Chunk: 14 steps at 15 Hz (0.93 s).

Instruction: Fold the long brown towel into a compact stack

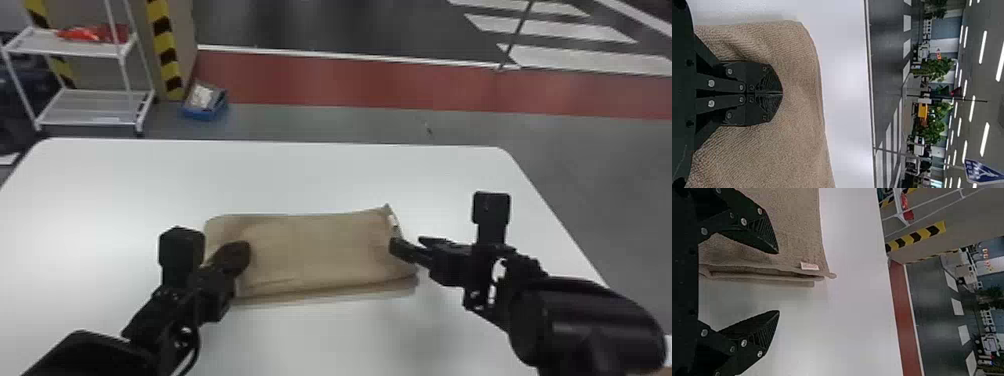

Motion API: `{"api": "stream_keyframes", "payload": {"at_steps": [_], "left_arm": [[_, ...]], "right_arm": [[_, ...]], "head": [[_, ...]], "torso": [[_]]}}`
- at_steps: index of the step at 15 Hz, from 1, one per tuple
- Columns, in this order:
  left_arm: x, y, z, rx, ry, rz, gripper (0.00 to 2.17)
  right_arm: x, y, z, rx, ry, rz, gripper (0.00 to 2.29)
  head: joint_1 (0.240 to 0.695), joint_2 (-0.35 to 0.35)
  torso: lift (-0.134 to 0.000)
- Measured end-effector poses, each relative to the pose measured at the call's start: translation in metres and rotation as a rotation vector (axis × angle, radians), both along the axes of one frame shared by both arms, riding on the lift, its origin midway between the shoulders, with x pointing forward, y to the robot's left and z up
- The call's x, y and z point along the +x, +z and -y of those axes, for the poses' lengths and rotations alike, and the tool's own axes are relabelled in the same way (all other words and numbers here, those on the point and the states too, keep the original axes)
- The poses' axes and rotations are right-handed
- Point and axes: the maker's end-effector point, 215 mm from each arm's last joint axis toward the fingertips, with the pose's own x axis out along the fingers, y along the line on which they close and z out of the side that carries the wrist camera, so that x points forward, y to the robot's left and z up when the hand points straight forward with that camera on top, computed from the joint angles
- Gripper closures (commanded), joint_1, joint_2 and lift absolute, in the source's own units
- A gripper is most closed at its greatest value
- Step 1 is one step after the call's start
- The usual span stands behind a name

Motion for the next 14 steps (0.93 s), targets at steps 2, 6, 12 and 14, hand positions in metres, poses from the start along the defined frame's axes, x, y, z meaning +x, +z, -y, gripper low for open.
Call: {"api": "stream_keyframes", "payload": {"at_steps": [2,6,12,14], "left_arm": [[0.001,0.000,0.000,-0.001,0.001,-0.001,1.54],[0.001,0.000,0.004,-0.004,-0.004,-0.001,1.54],[0.001,-0.001,0.006,-0.005,-0.006,-0.004,1.54],[0.000,-0.002,0.008,-0.005,-0.008,-0.007,1.54]], "right_arm": [[-0.001,-0.003,-0.005,-0.008,0.015,-0.018,0.54],[-0.006,-0.010,-0.018,-0.009,0.049,-0.054,0.59],[-0.012,-0.014,-0.030,0.004,0.079,-0.091,1.09],[-0.016,-0.012,-0.036,0.036,0.099,-0.093,1.12]], "head": [[0.695,-0.136],[0.695,-0.125],[0.695,-0.116],[0.695,-0.114]], "torso": [[-0.125],[-0.125],[-0.125],[-0.125]]}}
